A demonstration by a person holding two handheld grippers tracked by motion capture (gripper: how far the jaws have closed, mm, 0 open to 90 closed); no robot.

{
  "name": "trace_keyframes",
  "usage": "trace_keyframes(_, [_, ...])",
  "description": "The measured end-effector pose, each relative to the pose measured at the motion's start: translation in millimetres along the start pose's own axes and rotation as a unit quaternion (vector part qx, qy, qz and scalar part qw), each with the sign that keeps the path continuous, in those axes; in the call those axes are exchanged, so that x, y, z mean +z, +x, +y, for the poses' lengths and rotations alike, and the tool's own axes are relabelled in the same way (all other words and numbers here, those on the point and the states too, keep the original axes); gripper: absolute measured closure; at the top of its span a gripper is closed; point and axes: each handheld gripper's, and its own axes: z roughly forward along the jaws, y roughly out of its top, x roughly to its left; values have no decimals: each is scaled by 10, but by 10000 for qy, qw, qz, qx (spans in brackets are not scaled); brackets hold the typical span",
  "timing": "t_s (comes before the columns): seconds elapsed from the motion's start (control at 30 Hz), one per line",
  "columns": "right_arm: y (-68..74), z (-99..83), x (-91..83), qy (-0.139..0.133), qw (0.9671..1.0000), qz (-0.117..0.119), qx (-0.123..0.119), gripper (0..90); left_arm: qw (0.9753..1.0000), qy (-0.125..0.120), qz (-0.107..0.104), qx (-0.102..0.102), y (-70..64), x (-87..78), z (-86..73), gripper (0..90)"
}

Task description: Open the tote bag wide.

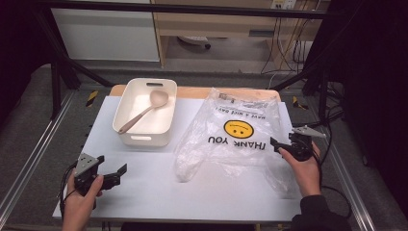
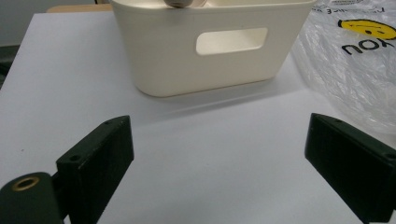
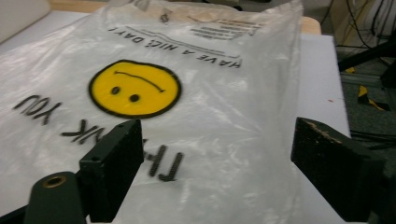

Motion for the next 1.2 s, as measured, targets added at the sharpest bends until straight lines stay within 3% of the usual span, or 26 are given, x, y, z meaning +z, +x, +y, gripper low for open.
trace_keyframes(0.2, [228,-5,-61,83,9996,217,-174,120,10000,14,0,-23,12,-4,1,76])
trace_keyframes(0.37, [592,26,-113,62,9979,516,-376,104,10000,11,10,-68,26,-12,-2,76])
trace_keyframes(0.4, [592,26,-113,62,9979,516,-376,104,10000,13,16,-70,29,-12,-2,76])
trace_keyframes(0.43, [744,25,-116,77,9966,628,-533,103,10000,11,20,-84,30,-12,-2,76])
trace_keyframes(0.67, [1246,-6,-55,228,9890,1232,-781,98,9999,28,35,-91,41,-17,-4,76])
trace_keyframes(0.73, [1301,-13,-37,247,9878,1308,-802,96,9999,33,35,-95,43,-18,-4,76])
trace_keyframes(0.77, [1401,-21,-15,295,9853,1429,-885,94,9999,39,35,-100,44,-18,-4,76])
trace_keyframes(0.87, [1532,-28,10,328,9821,1590,-955,93,9999,37,38,-110,47,-18,-4,76])
trace_keyframes(1.03, [1686,-38,56,376,9789,1699,-1069,90,9999,32,38,-124,52,-23,-4,76])
trace_keyframes(1.2, [1954,-61,131,465,9730,1876,-1265,89,9999,41,44,-116,54,-19,-6,76])
